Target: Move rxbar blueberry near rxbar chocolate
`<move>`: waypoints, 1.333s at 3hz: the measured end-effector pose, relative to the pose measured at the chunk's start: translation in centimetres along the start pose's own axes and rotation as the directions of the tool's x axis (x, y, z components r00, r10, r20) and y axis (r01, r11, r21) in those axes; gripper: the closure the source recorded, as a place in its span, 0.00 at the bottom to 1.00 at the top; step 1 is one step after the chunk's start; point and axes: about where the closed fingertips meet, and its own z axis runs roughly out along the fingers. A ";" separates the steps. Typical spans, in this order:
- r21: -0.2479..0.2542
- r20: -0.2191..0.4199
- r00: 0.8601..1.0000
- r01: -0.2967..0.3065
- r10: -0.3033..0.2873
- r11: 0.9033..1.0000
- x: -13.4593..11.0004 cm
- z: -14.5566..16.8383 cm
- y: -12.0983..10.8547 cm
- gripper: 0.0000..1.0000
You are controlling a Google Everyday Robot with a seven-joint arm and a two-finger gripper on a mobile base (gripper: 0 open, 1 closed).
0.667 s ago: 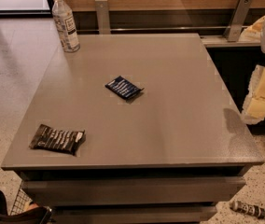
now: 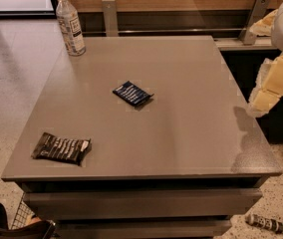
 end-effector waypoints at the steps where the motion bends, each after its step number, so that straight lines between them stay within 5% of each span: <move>1: -0.010 0.198 0.979 -0.051 0.052 0.999 -2.7 5.3 -4.8 0.00; 2: -0.007 0.421 0.900 -0.127 0.118 0.992 -6.7 11.2 -8.0 0.00; 3: 0.002 0.527 0.835 -0.190 0.160 0.982 -7.4 14.5 -7.6 0.00; 4: 0.065 0.600 0.780 -0.270 0.179 0.961 -7.9 16.8 -6.3 0.00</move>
Offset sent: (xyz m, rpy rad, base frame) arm 0.1839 0.0852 -0.0800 0.6098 -0.1870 -0.0284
